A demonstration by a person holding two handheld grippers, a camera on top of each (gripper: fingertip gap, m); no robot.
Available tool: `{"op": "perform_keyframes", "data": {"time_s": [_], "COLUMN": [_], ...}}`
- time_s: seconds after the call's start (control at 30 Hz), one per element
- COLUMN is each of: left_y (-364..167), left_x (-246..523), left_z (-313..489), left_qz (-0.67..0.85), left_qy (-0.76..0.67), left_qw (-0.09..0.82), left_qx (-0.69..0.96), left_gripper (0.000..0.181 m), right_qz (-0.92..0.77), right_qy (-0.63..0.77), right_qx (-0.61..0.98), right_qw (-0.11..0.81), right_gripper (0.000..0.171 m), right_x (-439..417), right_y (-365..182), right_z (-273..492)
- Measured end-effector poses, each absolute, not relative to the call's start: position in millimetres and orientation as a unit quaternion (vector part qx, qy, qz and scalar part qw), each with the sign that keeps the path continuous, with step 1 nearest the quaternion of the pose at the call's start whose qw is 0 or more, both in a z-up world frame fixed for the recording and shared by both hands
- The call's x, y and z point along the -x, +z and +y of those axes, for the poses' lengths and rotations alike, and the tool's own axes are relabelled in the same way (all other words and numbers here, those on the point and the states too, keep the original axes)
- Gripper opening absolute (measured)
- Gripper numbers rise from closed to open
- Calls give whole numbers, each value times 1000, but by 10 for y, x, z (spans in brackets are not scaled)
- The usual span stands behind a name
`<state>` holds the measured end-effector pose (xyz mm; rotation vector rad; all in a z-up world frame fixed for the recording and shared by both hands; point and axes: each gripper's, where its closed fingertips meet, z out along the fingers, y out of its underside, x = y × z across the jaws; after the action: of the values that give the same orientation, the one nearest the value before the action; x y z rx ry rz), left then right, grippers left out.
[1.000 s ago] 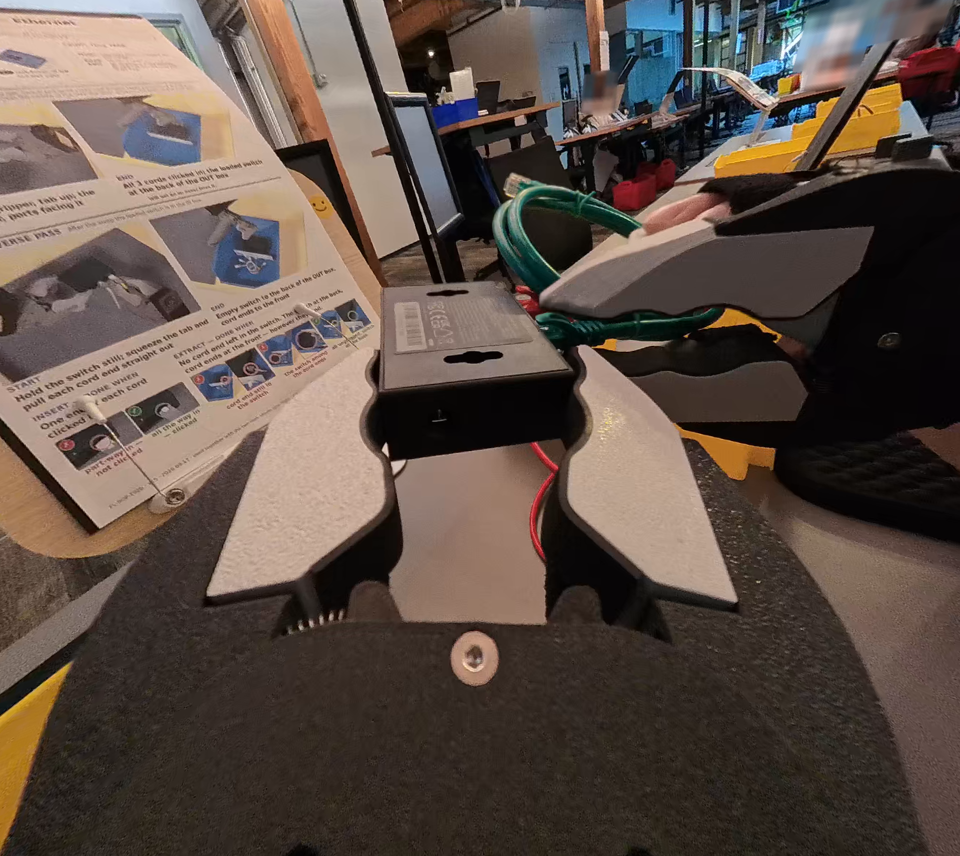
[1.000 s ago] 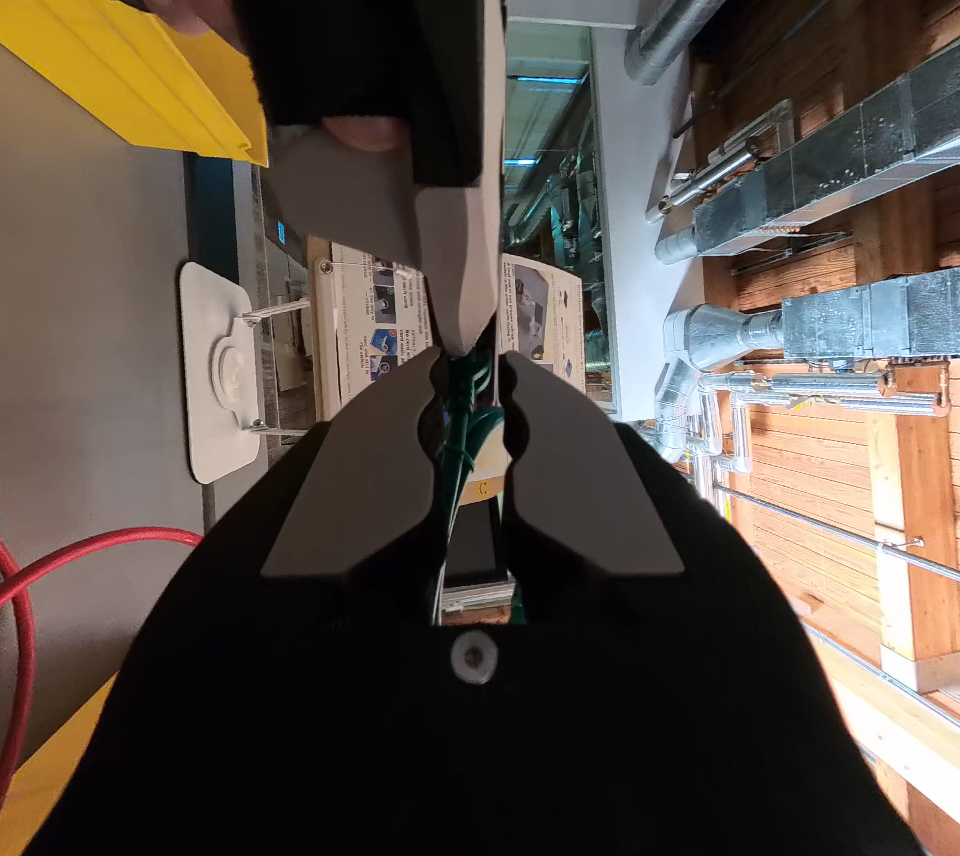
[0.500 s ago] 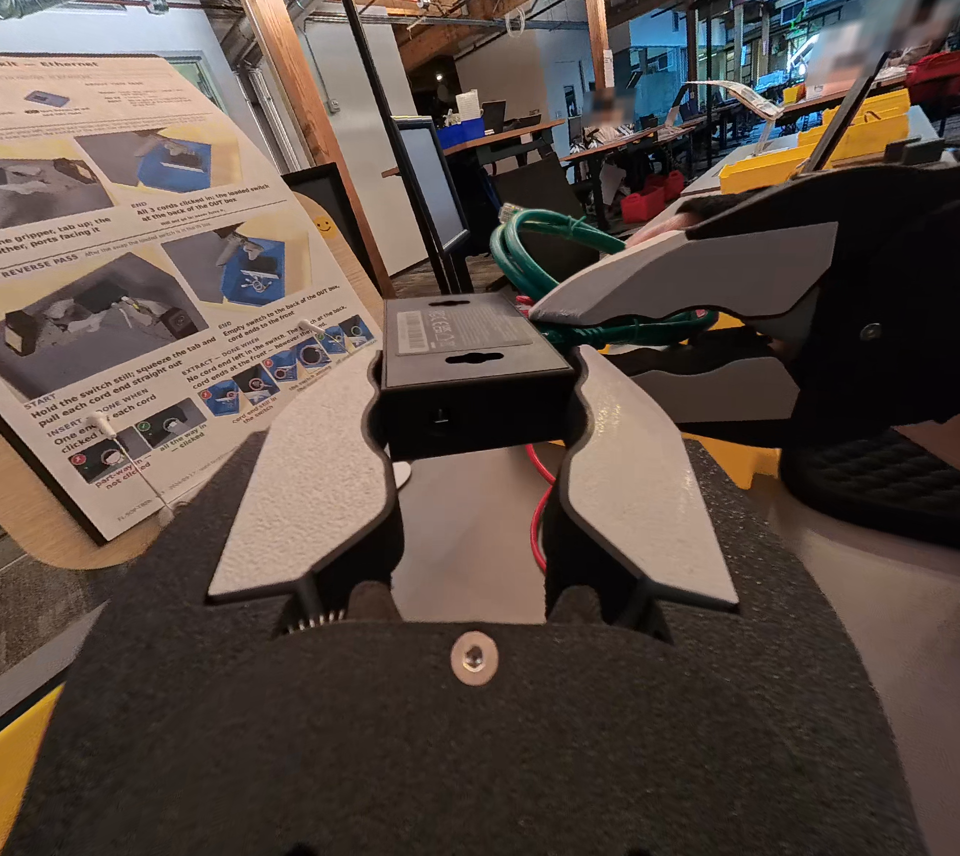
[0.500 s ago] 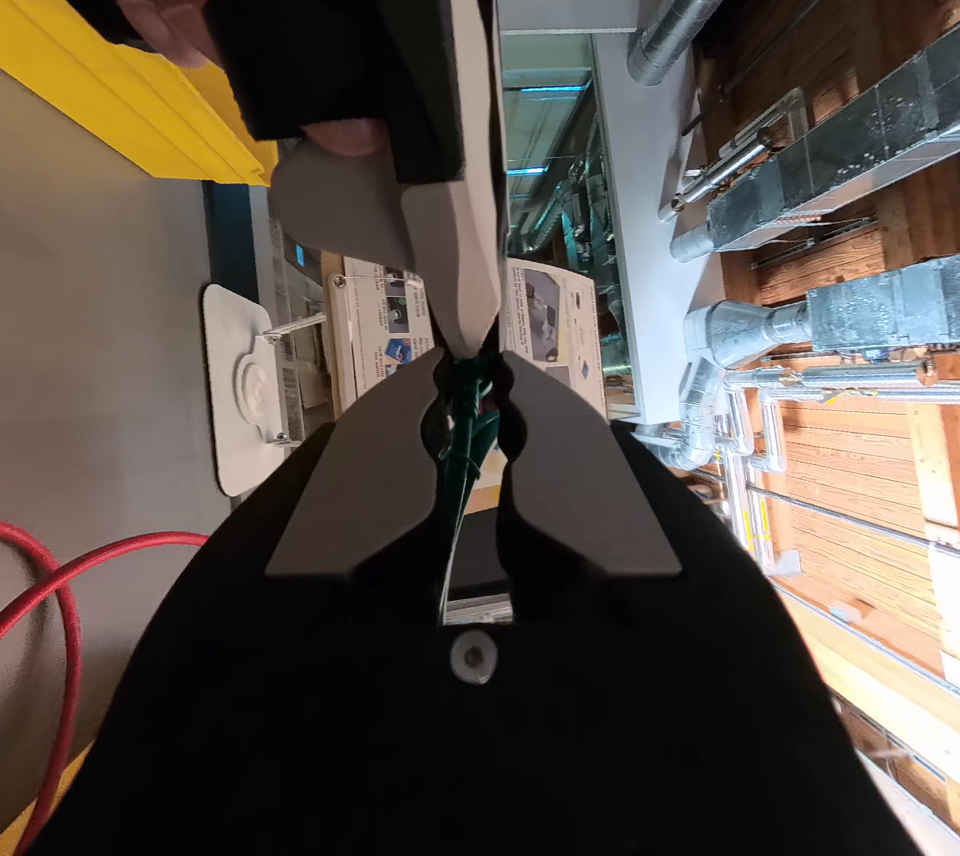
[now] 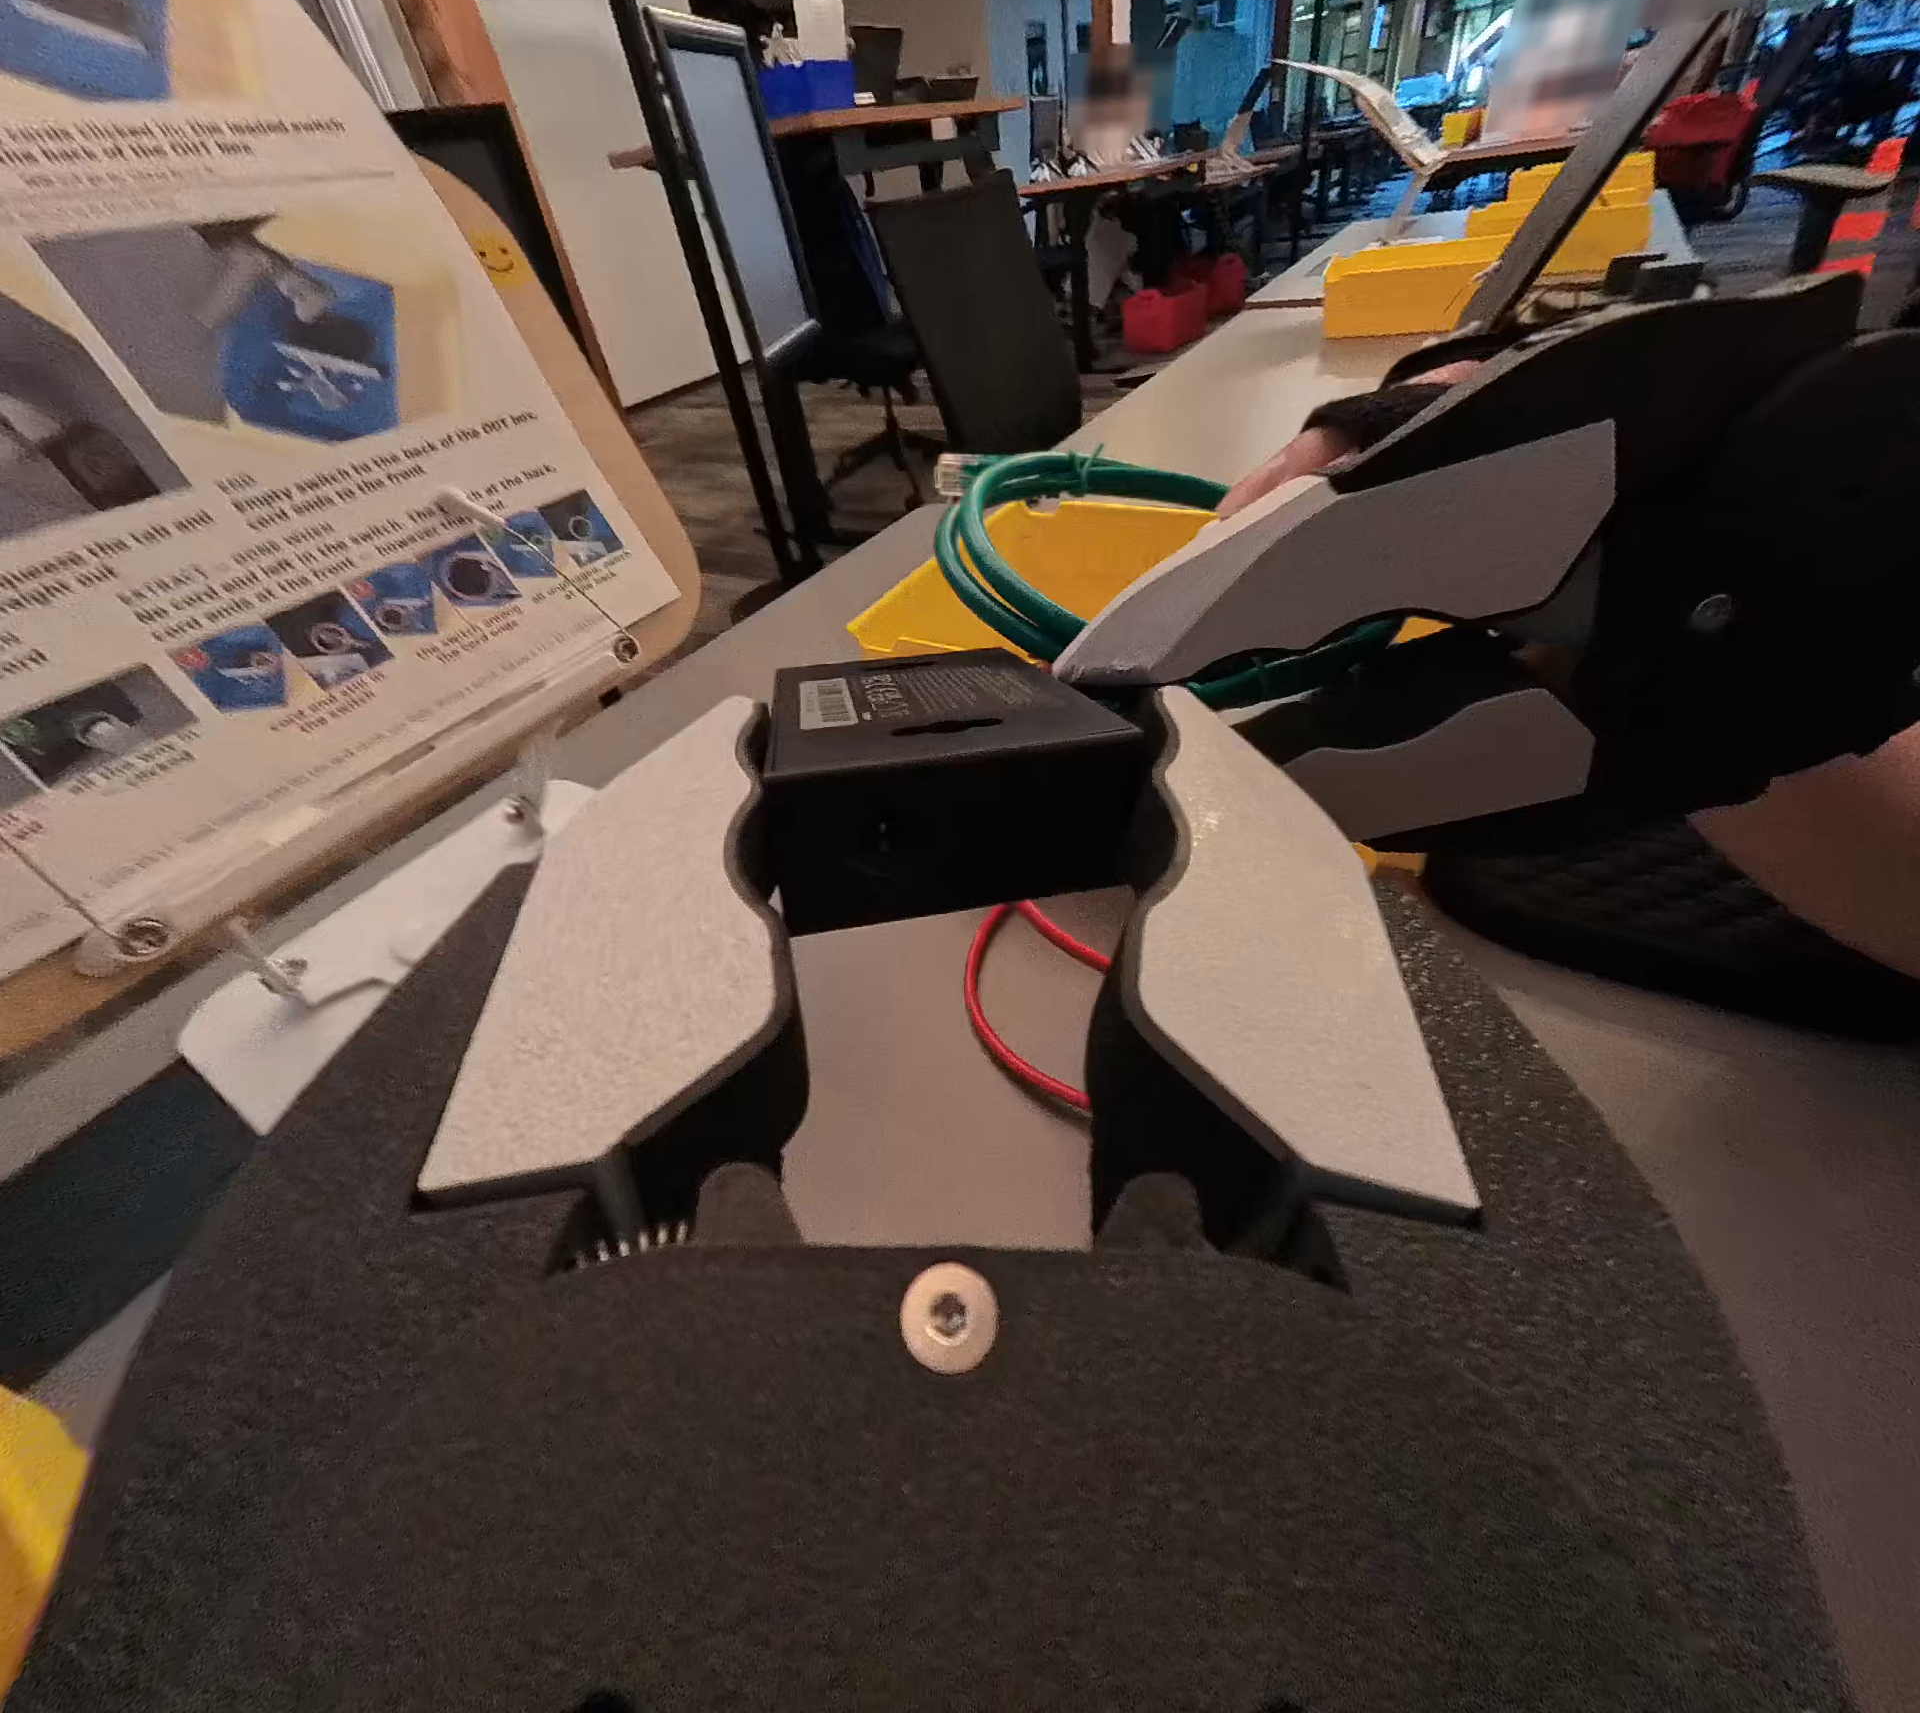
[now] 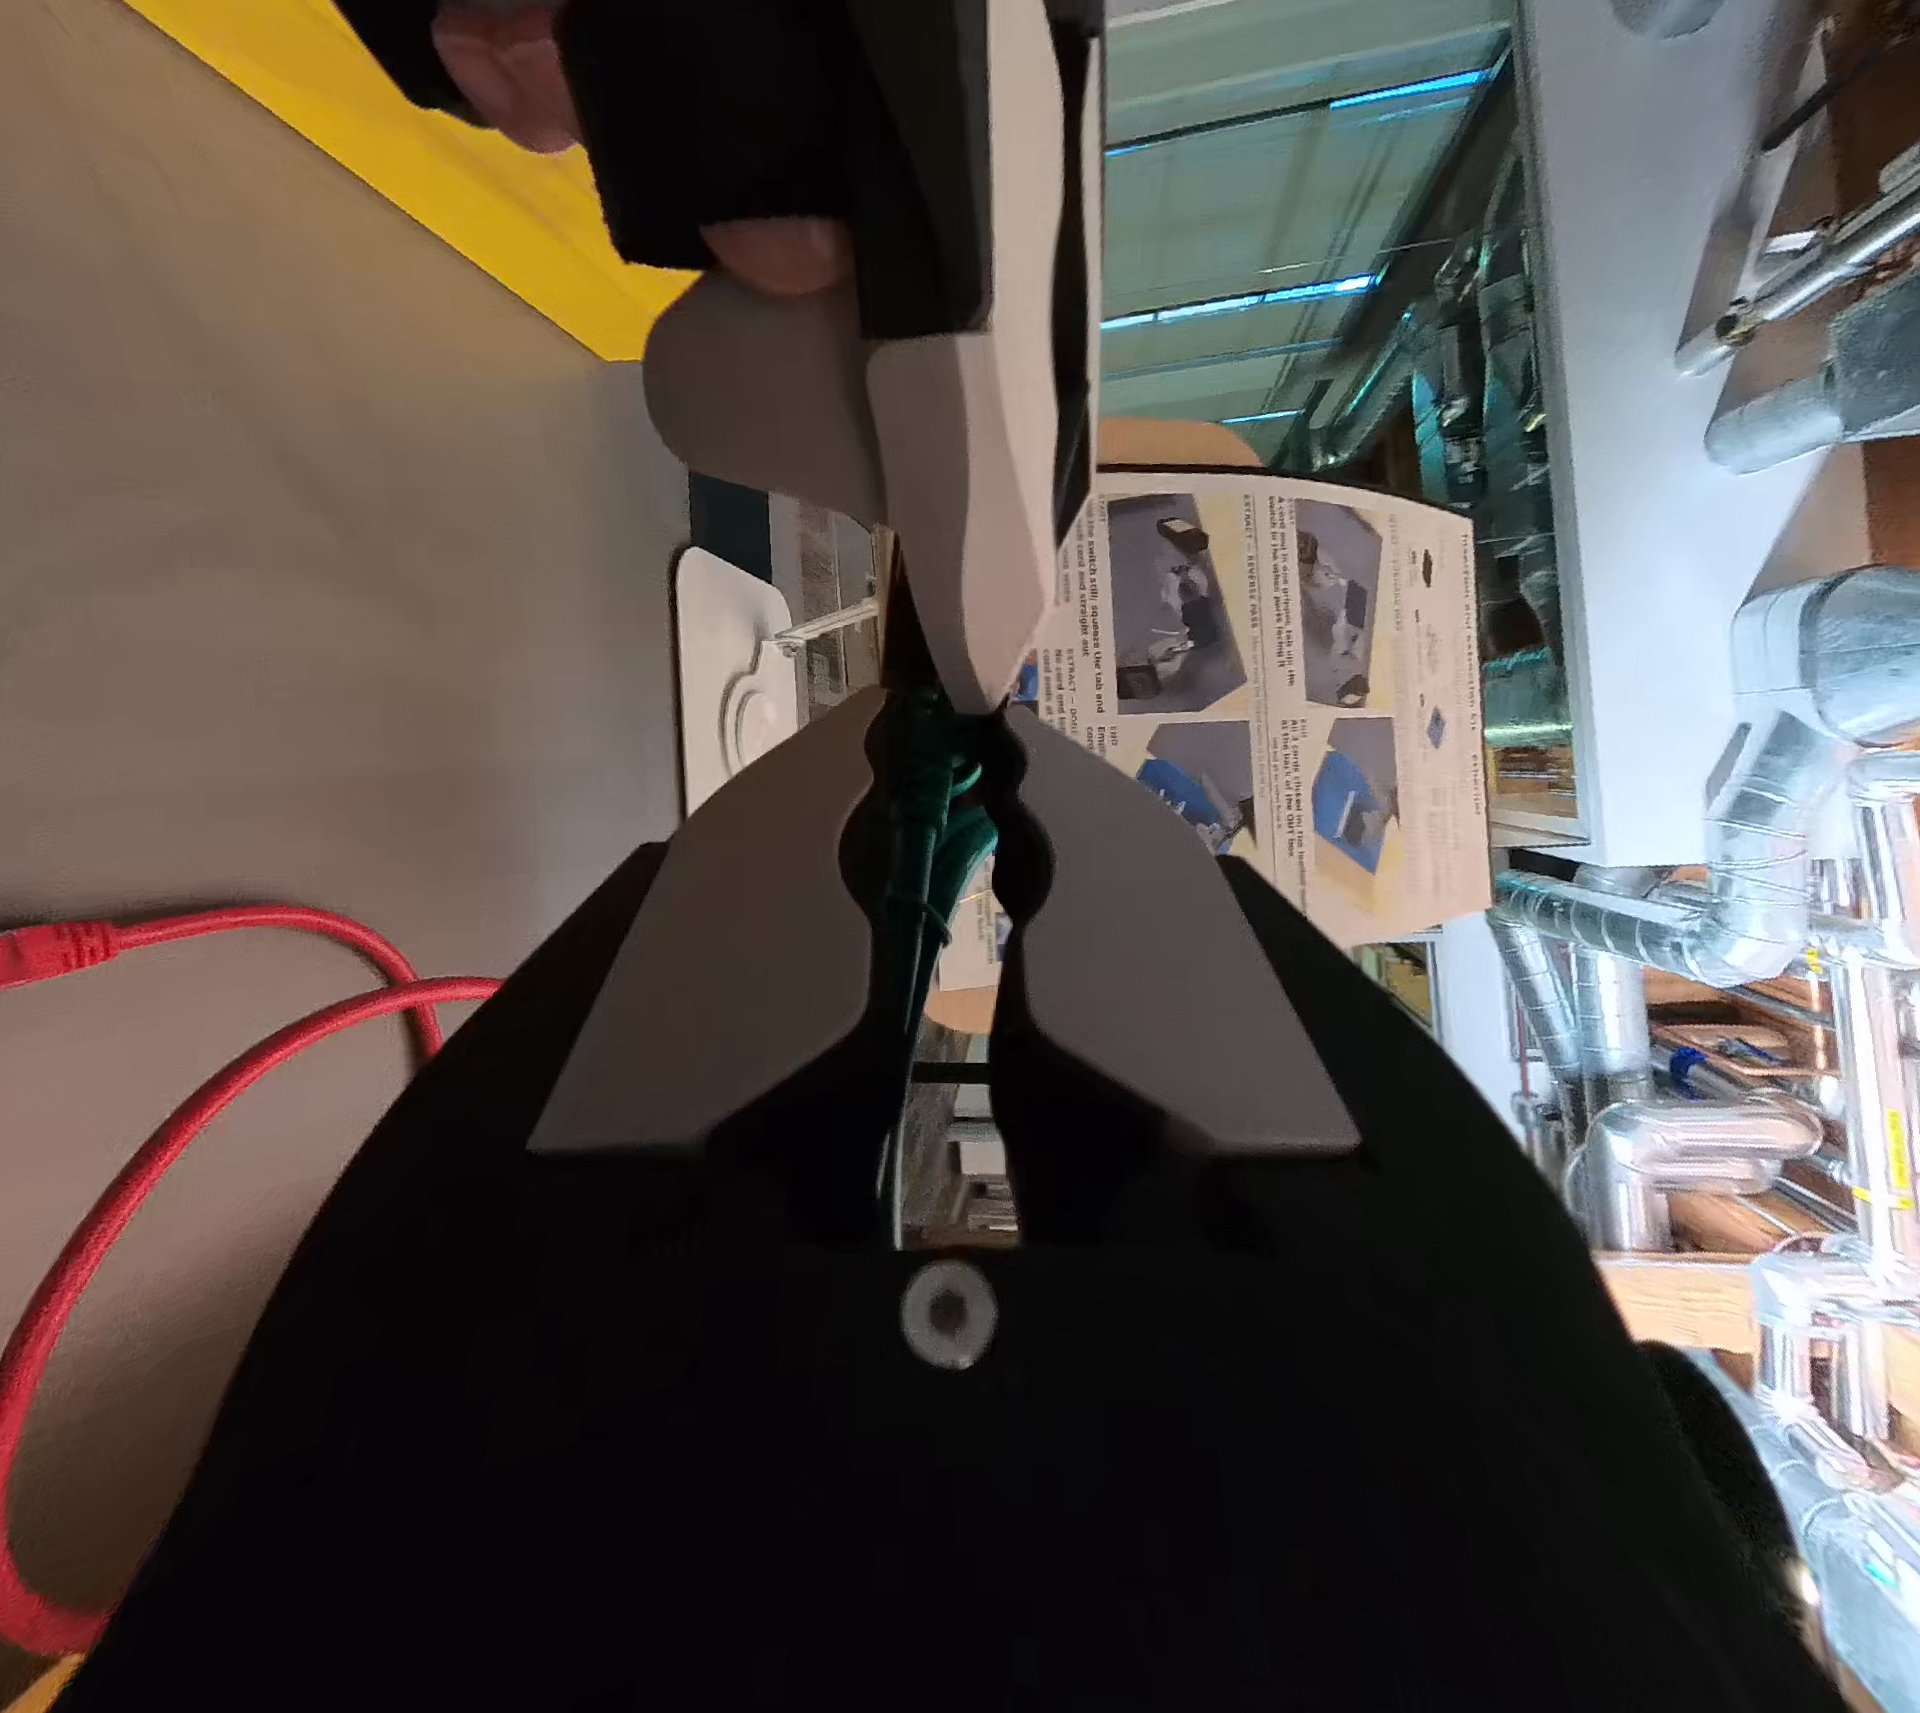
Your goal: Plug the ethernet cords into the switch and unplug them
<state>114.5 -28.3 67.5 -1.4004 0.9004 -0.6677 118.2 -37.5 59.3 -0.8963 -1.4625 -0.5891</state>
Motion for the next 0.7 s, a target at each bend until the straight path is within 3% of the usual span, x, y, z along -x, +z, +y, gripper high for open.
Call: {"op": "perform_keyframes", "data": {"time_s": [0.2,0.33,0.47,0.7], "left_y": [606,633,346,184], "left_x": [-1143,-1013,-1106,-1128], "left_z": [-354,-342,-383,-200], "left_qz": [462,537,611,619], "left_qy": [-289,-112,15,177], "left_qw": [568,623,604,617], "left_qx": [617,557,512,453], "left_gripper": [70,76,71,31], "right_qz": [-642,-650,-675,-706], "right_qy": [-255,-272,-250,-260], "right_qx": [406,410,409,390], "right_qw": [599,579,561,531], "right_gripper": [14,15,15,14], "right_x": [-1242,-1306,-1272,-1184], "right_y": [598,566,470,326], "right_z": [-342,-298,-340,-423]}}
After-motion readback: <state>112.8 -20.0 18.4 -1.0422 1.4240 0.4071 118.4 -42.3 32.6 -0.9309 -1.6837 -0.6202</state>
